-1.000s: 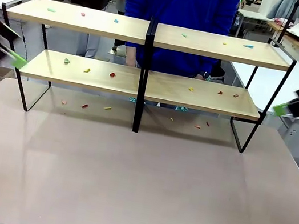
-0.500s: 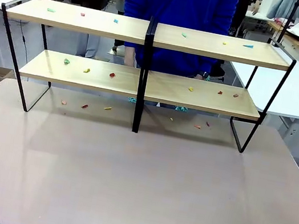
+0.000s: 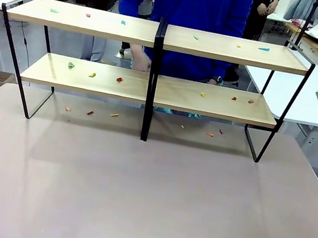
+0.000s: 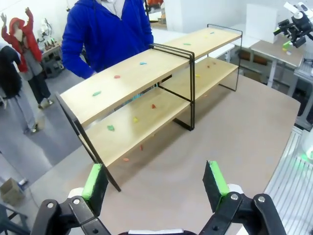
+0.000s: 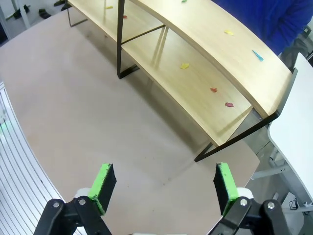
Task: Clean the shelves.
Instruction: Pick up the Duster when the human hands it over.
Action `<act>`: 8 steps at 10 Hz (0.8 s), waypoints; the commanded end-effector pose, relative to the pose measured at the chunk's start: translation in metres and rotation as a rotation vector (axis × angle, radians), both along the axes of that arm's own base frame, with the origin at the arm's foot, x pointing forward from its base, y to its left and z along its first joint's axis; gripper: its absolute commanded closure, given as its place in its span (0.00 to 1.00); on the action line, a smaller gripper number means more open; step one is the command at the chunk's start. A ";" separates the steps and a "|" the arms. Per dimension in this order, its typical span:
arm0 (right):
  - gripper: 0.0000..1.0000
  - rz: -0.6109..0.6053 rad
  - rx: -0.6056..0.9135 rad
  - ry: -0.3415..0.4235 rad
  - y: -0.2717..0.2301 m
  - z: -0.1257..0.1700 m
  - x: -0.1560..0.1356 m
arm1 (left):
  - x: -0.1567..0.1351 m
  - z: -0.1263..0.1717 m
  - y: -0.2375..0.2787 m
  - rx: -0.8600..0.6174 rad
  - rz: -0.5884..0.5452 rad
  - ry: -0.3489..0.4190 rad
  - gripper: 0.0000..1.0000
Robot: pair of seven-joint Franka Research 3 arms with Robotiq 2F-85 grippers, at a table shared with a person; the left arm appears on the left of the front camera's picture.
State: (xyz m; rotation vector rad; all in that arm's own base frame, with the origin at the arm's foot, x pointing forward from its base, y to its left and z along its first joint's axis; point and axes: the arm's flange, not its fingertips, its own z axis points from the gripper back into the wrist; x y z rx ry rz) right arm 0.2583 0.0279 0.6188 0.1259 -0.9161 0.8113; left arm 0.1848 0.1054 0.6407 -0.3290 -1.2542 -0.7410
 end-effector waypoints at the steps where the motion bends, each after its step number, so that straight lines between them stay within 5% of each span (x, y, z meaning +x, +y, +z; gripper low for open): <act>1: 0.00 0.044 -0.004 -0.026 -0.001 -0.006 0.008 | -0.016 -0.122 -0.061 0.011 0.008 -0.009 0.00; 8: 0.00 0.069 -0.021 -0.002 0.000 -0.005 0.033 | 0.049 -0.100 -0.053 -0.044 0.021 0.052 0.00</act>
